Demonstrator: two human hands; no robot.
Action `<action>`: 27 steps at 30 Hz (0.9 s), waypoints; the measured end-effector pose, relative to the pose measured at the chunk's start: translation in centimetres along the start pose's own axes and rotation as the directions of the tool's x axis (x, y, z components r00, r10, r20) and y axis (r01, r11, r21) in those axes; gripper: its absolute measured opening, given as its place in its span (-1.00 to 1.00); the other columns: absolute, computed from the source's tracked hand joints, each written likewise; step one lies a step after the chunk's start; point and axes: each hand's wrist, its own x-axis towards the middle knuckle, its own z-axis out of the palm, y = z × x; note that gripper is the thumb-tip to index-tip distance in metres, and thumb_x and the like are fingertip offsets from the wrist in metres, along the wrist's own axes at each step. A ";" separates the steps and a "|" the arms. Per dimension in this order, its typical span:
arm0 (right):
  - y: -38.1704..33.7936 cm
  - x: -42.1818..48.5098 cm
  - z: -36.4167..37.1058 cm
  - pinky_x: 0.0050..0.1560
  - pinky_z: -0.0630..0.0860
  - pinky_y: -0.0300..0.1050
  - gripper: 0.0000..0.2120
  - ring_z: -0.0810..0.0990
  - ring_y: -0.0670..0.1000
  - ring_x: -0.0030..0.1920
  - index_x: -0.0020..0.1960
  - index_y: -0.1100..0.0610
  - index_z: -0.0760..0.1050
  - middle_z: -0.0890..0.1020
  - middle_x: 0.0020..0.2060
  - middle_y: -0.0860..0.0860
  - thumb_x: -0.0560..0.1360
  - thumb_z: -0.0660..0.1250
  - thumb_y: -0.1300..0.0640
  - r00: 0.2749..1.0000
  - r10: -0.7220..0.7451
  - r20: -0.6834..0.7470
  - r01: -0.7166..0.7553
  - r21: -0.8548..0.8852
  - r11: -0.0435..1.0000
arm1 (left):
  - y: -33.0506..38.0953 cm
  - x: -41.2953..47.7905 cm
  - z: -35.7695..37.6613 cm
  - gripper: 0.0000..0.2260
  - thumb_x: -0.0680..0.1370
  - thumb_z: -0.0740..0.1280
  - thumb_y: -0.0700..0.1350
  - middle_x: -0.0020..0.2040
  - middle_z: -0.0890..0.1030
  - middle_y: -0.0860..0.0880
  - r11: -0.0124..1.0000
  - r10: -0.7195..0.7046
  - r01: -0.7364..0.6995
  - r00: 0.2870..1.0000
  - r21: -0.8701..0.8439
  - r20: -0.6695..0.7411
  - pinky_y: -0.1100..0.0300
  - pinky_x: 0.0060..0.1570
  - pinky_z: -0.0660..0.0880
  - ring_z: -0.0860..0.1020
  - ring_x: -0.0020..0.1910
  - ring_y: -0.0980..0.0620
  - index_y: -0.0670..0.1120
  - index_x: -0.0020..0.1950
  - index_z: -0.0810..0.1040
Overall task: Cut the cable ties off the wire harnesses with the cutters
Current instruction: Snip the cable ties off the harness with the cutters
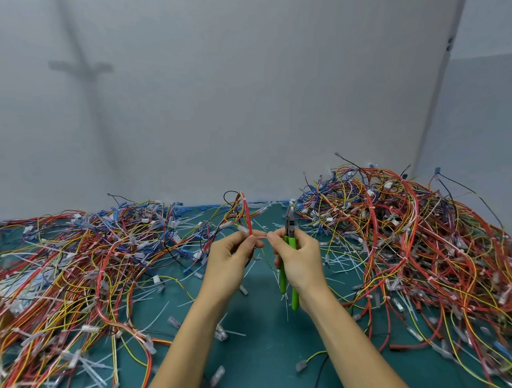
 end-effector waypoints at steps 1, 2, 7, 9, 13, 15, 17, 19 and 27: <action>0.0 0.0 0.0 -0.36 0.45 -0.14 -0.84 0.45 0.00 -0.39 -0.24 0.06 0.53 0.49 -0.45 -0.03 0.50 0.43 0.18 1.000 -0.014 -0.007 0.014 -0.006 1.000 | 0.0 0.0 0.1 -0.84 0.59 0.31 -0.23 -0.28 0.67 0.11 1.000 -0.014 0.014 1.000 -0.018 -0.005 0.47 -0.32 0.40 0.51 -0.34 0.25 -0.03 -0.04 0.67; 0.1 0.1 0.0 -0.35 0.45 -0.13 -0.84 0.45 0.00 -0.38 -0.24 0.05 0.53 0.50 -0.44 -0.04 0.50 0.43 0.17 1.000 -0.025 -0.010 0.025 -0.011 1.000 | 0.0 0.0 0.2 -0.89 0.57 0.34 -0.23 -0.26 0.69 0.09 0.998 -0.030 0.028 0.999 -0.048 -0.024 0.46 -0.30 0.43 0.57 -0.31 0.26 -0.07 -0.03 0.65; 0.2 0.1 -0.2 -0.27 0.46 -0.04 -0.84 0.47 -0.02 -0.36 -0.24 0.01 0.55 0.52 -0.45 -0.11 0.51 0.42 0.15 0.999 -0.050 -0.013 0.049 -0.047 0.998 | 0.0 0.0 0.0 -0.98 0.56 0.38 -0.19 -0.20 0.72 0.02 0.998 -0.035 0.032 0.998 -0.054 -0.054 0.46 -0.30 0.44 0.61 -0.25 0.27 -0.11 -0.07 0.60; 0.1 0.1 -0.3 -0.29 0.47 -0.09 -0.88 0.50 -0.10 -0.38 -0.19 0.01 0.58 0.56 -0.44 -0.11 0.52 0.41 0.17 0.999 -0.051 -0.015 0.050 -0.042 0.998 | -0.2 0.1 -0.1 -0.91 0.59 0.33 -0.21 -0.19 0.72 0.06 0.999 -0.029 0.028 0.998 -0.026 -0.054 0.45 -0.32 0.42 0.59 -0.25 0.27 -0.07 -0.11 0.57; -0.4 -0.2 -0.5 -0.34 0.47 -0.21 -0.87 0.53 -0.14 -0.38 -0.03 -0.05 0.64 0.59 -0.40 -0.11 0.54 0.38 0.16 0.996 -0.080 0.037 0.080 -0.010 0.997 | -0.4 0.3 -0.2 -0.85 0.61 0.27 -0.27 -0.21 0.71 0.02 0.992 -0.071 0.055 0.989 -0.115 -0.133 0.39 -0.32 0.44 0.49 -0.38 0.22 -0.11 -0.12 0.57; -0.6 -0.3 -0.5 -0.37 0.48 -0.20 -0.86 0.51 -0.08 -0.39 0.06 -0.07 0.64 0.57 -0.42 -0.07 0.55 0.38 0.11 0.992 -0.099 0.078 0.094 0.058 0.994 | -0.4 0.4 -0.4 -0.86 0.60 0.30 -0.27 -0.22 0.71 0.01 0.983 -0.090 0.056 0.977 -0.177 -0.194 0.40 -0.28 0.50 0.52 -0.39 0.24 -0.13 -0.10 0.62; -0.7 -0.5 -0.2 -0.38 0.48 -0.15 -0.87 0.49 -0.02 -0.42 0.09 -0.05 0.61 0.56 -0.43 -0.03 0.55 0.37 0.05 0.989 -0.093 0.118 0.083 0.089 0.993 | -0.5 0.6 -0.6 -0.90 0.57 0.34 -0.25 -0.21 0.72 -0.01 0.966 -0.120 0.060 0.965 -0.250 -0.231 0.40 -0.26 0.53 0.57 -0.35 0.23 -0.15 -0.08 0.65; -0.7 -0.5 0.0 -0.37 0.48 -0.06 -0.86 0.48 0.01 -0.45 -0.08 0.03 0.60 0.57 -0.45 0.01 0.54 0.37 -0.03 0.989 -0.062 0.136 0.064 -0.008 0.998 | -0.5 0.7 -0.7 -0.93 0.55 0.37 -0.25 -0.19 0.73 -0.05 0.940 -0.156 0.065 0.955 -0.336 -0.251 0.39 -0.25 0.55 0.61 -0.33 0.20 -0.17 -0.06 0.66; 0.3 -0.6 0.1 -0.19 0.39 0.00 -0.51 0.53 0.14 -0.18 -0.27 0.04 0.41 0.55 -0.38 -0.03 0.52 0.11 -0.36 0.968 -0.035 0.249 0.208 -0.716 0.666 | -0.6 0.8 -0.8 -0.91 0.50 0.42 -0.27 -0.12 0.73 -0.11 0.880 -0.227 0.096 0.945 -0.465 -0.234 0.37 -0.23 0.56 0.69 -0.20 0.09 -0.21 -0.02 0.67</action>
